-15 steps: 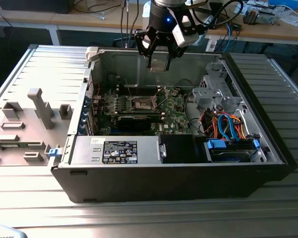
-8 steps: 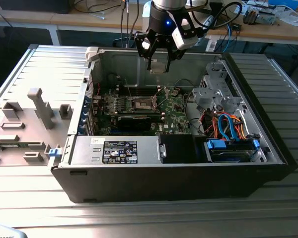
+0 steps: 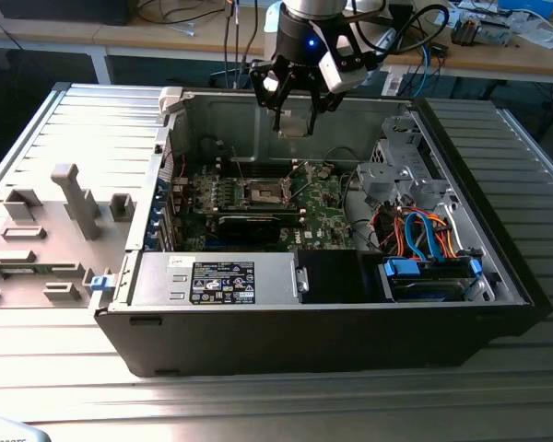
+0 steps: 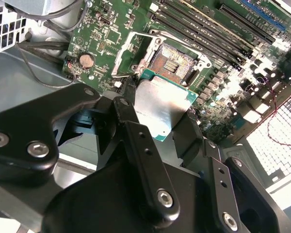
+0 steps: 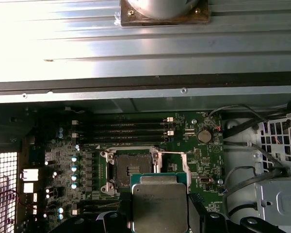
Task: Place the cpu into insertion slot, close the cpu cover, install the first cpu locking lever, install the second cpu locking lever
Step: 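Place the cpu into insertion slot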
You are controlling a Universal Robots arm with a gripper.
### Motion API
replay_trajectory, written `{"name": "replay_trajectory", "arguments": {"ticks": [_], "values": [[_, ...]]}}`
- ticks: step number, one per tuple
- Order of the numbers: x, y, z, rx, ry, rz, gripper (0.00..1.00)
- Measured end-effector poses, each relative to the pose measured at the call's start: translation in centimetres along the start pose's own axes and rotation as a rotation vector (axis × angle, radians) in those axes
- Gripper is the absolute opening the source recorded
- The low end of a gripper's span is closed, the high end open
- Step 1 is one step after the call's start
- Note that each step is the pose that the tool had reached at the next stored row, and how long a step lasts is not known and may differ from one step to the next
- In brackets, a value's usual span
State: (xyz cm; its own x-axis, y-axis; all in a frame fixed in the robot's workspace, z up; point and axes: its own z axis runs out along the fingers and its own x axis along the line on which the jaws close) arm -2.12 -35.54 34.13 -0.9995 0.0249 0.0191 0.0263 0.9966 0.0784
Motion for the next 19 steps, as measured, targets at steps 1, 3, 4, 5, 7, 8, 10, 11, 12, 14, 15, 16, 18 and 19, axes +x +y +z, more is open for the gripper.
{"name": "replay_trajectory", "arguments": {"ticks": [1,3,4,5,7,8,10,11,12,14,15,16,18,19], "values": [[0.0,0.01,0.01,0.0005,0.0,0.0,0.55],[0.0,0.01,0.01,0.0007,-0.0002,0.001,0.55],[0.0,0.01,0.01,0.0007,-0.0003,0.003,0.55],[0.0,0.01,0.01,0.0007,-0.0003,0.003,0.55],[0.0,0.01,0.01,0.0007,-0.0004,0.004,0.55],[0.0,0.01,0.01,0.0007,-0.0005,0.005,0.55],[0.0,0.01,0.01,0.0007,-0.0006,0.007,0.55],[0.0,0.01,0.01,0.0006,-0.0007,0.008,0.55],[0.0,0.01,0.01,0.0007,-0.0007,0.008,0.55],[0.0,0.0,0.01,0.0006,-0.0009,0.011,0.55],[0.0,0.0,0.02,0.0008,-0.0011,0.013,0.55],[0.0,0.0,0.02,0.0009,-0.0011,0.013,0.55],[0.0,0.0,0.03,0.0011,-0.0012,0.013,0.55],[0.0,0.0,0.03,0.0013,-0.0012,0.014,0.55]]}}
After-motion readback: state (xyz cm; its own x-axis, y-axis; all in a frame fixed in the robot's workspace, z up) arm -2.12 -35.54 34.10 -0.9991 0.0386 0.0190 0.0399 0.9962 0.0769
